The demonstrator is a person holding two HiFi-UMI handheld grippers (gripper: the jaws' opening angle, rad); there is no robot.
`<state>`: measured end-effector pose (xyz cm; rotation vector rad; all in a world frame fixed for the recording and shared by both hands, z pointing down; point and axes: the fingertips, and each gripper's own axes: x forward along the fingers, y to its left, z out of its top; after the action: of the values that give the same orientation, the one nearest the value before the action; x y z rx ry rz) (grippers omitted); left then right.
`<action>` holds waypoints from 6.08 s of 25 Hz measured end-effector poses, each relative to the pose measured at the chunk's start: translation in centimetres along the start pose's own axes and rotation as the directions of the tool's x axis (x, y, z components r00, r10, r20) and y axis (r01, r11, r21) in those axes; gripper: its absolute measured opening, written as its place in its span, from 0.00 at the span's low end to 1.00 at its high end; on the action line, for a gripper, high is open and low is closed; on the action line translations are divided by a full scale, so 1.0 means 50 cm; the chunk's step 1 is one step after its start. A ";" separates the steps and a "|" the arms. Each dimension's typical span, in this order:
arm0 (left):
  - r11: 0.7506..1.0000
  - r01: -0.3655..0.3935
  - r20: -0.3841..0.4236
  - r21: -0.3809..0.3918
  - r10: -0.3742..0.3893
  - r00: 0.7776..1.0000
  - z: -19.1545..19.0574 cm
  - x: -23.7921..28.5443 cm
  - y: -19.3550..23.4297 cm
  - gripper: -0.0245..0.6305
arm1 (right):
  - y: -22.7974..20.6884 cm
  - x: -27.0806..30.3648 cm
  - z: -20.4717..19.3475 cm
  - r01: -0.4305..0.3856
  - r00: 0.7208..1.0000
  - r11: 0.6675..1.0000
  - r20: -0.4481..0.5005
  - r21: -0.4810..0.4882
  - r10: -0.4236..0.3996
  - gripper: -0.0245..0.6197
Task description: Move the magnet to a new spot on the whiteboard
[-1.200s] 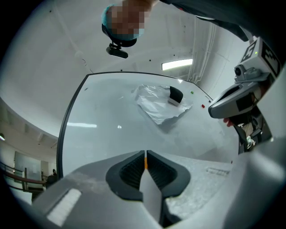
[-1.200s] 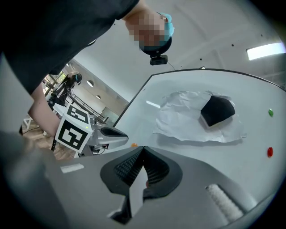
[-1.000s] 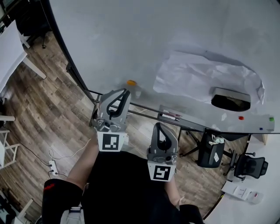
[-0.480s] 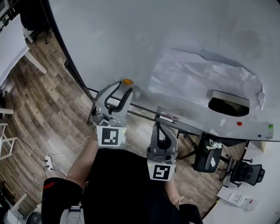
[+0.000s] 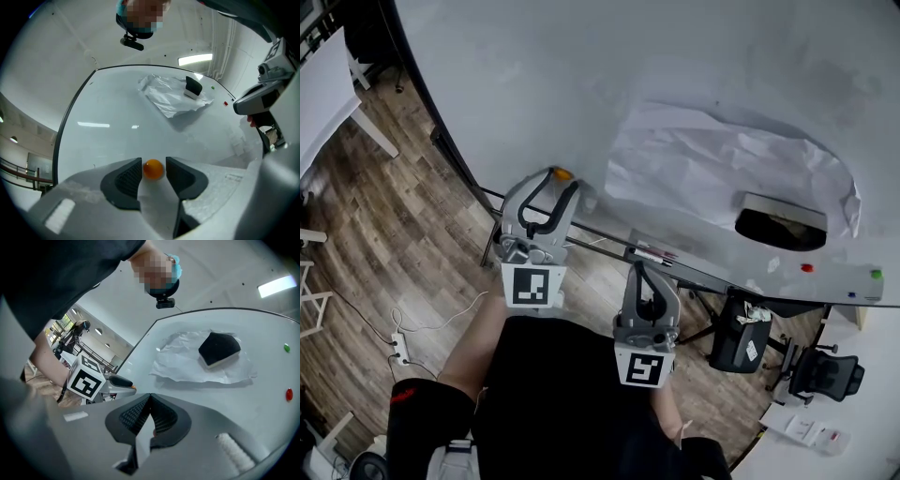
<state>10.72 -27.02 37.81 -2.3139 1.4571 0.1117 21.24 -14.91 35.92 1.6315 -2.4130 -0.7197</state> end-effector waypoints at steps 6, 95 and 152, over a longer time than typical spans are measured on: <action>1.000 -0.010 -0.008 -0.006 0.010 1.000 -0.006 0.004 0.002 0.26 | -0.004 -0.006 -0.003 0.003 1.000 1.000 -0.005 0.000 -0.003 0.04; 0.902 0.431 0.191 -0.031 -0.418 0.888 0.182 -0.306 0.027 0.24 | 0.197 -0.108 0.184 0.392 0.918 0.919 -0.035 -0.042 -0.394 0.04; 0.922 0.384 0.156 -0.051 -0.373 0.915 0.144 -0.205 -0.013 0.24 | 0.128 -0.038 0.131 0.311 0.949 0.950 -0.037 -0.021 -0.312 0.04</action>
<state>7.67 -15.40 34.25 -2.5488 0.9279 0.2236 14.20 -9.28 33.40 2.0264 -2.1389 -0.7384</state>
